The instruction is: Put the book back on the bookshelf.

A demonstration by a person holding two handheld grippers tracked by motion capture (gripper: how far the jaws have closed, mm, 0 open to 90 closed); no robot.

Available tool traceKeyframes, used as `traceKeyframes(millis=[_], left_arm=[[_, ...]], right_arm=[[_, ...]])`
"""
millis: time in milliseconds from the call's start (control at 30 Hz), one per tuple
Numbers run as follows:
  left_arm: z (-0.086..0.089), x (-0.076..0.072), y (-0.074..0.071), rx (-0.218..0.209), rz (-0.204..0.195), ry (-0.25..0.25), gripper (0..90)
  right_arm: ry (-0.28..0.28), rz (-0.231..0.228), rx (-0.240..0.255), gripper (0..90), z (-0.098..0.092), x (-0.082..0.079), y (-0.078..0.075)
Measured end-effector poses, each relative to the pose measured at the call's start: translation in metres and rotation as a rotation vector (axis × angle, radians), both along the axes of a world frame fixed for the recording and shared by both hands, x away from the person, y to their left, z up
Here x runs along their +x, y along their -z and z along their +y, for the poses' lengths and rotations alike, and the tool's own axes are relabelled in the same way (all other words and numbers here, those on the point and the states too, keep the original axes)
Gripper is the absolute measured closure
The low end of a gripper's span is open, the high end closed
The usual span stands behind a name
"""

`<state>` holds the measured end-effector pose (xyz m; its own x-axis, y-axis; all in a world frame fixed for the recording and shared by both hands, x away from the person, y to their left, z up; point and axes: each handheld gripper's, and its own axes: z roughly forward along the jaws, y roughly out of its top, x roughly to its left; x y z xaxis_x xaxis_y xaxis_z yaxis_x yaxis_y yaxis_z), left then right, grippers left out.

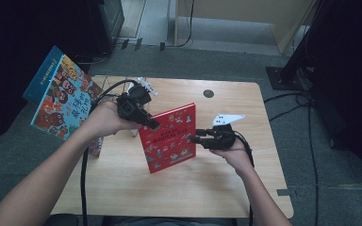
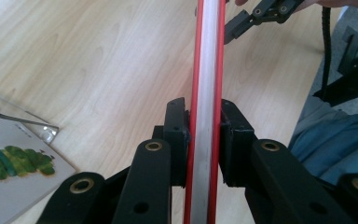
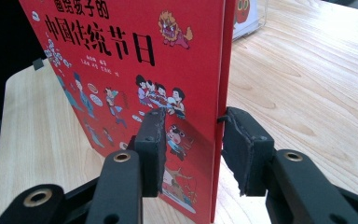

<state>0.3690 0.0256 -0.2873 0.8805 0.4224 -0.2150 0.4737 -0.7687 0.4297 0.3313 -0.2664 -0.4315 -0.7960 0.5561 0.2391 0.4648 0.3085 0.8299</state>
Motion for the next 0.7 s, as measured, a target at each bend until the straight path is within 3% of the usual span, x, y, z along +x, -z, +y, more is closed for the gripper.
traceKeyframes(millis=[167,267,367,567,700], left_arm=[[0.002,0.001,0.001,0.000,0.044,-0.004,79.8],[0.004,0.002,0.001,-0.017,0.052,-0.008,80.0],[0.006,0.003,-0.001,-0.046,0.063,-0.036,80.2],[0.012,0.006,-0.008,-0.072,0.073,-0.087,80.3],[0.020,0.008,-0.011,-0.088,0.099,-0.119,80.3]], right_arm=[[-0.004,0.004,-0.016,53.7,0.000,0.000,0.001],[0.019,0.001,-0.059,50.0,-0.004,-0.001,0.006],[0.043,0.005,-0.070,49.3,-0.012,-0.002,0.013],[0.075,0.010,-0.165,49.3,-0.027,-0.006,0.028],[0.100,0.039,-0.193,49.4,-0.037,-0.005,0.037]])
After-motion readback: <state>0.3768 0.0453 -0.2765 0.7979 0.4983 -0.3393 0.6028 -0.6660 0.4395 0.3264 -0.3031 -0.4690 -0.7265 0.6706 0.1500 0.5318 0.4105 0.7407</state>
